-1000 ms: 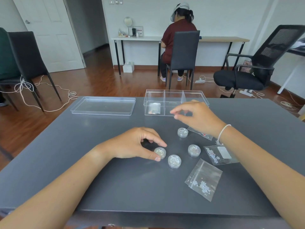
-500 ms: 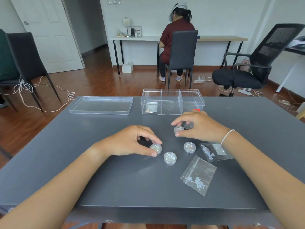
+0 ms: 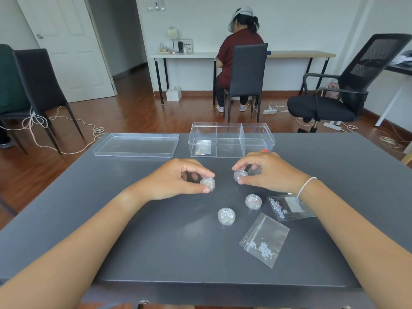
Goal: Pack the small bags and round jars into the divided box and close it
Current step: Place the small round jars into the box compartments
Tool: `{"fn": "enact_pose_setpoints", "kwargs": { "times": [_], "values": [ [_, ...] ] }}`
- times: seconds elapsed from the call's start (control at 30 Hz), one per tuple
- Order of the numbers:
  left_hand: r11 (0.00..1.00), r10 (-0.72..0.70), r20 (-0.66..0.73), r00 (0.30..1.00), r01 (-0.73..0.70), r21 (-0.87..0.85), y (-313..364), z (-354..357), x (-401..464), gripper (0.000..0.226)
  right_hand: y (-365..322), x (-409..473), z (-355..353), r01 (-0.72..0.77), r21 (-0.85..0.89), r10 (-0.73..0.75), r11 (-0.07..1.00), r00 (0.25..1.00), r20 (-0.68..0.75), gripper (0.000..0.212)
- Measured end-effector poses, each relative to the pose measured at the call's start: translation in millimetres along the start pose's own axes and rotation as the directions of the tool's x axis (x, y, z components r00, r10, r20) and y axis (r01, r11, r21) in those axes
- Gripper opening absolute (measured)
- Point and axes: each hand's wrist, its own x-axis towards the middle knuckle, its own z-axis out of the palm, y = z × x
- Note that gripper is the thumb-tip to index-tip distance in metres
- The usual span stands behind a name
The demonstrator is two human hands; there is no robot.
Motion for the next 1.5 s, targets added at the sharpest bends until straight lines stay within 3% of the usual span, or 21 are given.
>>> {"fn": "enact_pose_setpoints", "kwargs": {
  "times": [0.27, 0.47, 0.6, 0.73, 0.97, 1.5],
  "values": [
    [0.995, 0.096, -0.232, 0.968, -0.085, 0.054, 28.8, -12.5, 41.4, 0.025, 2.9, -0.5, -9.6, 0.001, 0.075, 0.01, 0.997, 0.99, -0.143, 0.02],
    [0.99, 0.091, -0.303, 0.949, -0.052, 0.132, 42.1, -23.9, 94.5, 0.026, 5.9, -1.0, -17.4, 0.014, 0.092, 0.008, 0.996, 0.973, -0.231, 0.018],
    [0.978, 0.066, -0.285, 0.956, -0.005, 0.21, 40.6, -27.5, 124.1, 0.031, 6.2, -0.7, -18.9, 0.016, 0.098, 0.01, 0.995, 0.966, -0.257, 0.017],
    [0.941, -0.015, -0.212, 0.977, 0.085, 0.328, 32.8, -27.5, 143.1, 0.019, 6.6, 1.1, -19.6, 0.023, 0.108, 0.008, 0.994, 0.962, -0.274, 0.018],
    [0.769, -0.131, -0.098, 0.987, 0.163, 0.618, 26.0, -19.4, 157.8, 0.014, 8.2, 2.3, -20.6, 0.009, 0.106, 0.021, 0.994, 0.958, -0.285, 0.019],
    [0.68, -0.182, -0.127, 0.975, 0.218, 0.7, 26.1, -13.9, 165.5, 0.012, 7.0, 2.3, -22.0, -0.01, 0.078, 0.032, 0.997, 0.958, -0.287, 0.019]
  ]
}}
